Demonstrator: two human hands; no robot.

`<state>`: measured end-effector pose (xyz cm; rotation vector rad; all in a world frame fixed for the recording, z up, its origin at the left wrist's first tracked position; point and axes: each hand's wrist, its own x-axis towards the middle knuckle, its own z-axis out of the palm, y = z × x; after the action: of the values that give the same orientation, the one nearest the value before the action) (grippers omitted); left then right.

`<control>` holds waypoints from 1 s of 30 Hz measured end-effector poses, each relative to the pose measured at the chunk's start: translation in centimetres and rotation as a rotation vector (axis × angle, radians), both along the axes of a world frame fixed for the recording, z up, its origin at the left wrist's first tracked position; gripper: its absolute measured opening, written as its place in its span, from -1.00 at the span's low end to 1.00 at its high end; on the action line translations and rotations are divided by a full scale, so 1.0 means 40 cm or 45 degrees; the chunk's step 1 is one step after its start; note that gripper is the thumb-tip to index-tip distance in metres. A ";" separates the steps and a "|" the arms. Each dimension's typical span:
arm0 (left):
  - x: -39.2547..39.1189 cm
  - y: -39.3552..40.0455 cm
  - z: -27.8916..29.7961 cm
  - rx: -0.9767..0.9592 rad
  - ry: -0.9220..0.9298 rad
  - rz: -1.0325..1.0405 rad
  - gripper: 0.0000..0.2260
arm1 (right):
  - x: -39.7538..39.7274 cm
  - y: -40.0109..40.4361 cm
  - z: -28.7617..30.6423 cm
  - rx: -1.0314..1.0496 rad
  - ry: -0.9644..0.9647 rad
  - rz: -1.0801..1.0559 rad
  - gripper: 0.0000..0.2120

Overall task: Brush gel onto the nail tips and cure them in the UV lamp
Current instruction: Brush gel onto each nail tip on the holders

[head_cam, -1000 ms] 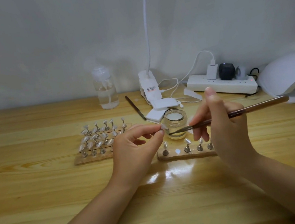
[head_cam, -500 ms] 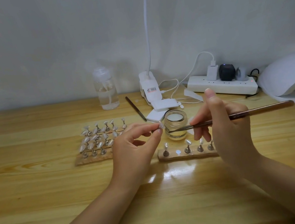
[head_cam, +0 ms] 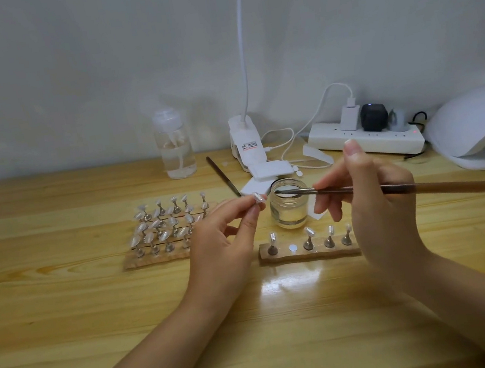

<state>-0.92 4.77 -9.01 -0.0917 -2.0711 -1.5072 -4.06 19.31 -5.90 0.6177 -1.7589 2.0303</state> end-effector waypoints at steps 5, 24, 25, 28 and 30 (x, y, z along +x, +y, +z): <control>0.002 0.002 0.001 -0.095 0.021 -0.024 -0.71 | 0.000 -0.007 0.001 0.060 0.031 0.038 -0.62; -0.001 0.003 -0.003 -0.122 -0.011 -0.031 -0.77 | 0.003 -0.015 0.002 0.102 0.030 0.053 -0.59; -0.001 0.003 -0.003 -0.124 -0.014 -0.029 -0.78 | 0.002 -0.017 0.000 0.117 0.022 0.067 -0.60; -0.002 0.004 -0.005 -0.123 -0.021 -0.015 -0.75 | 0.001 -0.018 -0.003 0.137 -0.019 0.071 -0.59; 0.000 0.003 -0.004 -0.128 -0.017 -0.009 -0.72 | 0.001 -0.013 -0.003 0.127 -0.042 0.044 -0.54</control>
<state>-0.93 4.90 -9.17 -0.1278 -2.1586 -1.4115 -4.03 18.79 -6.03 0.6529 -1.8907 1.9954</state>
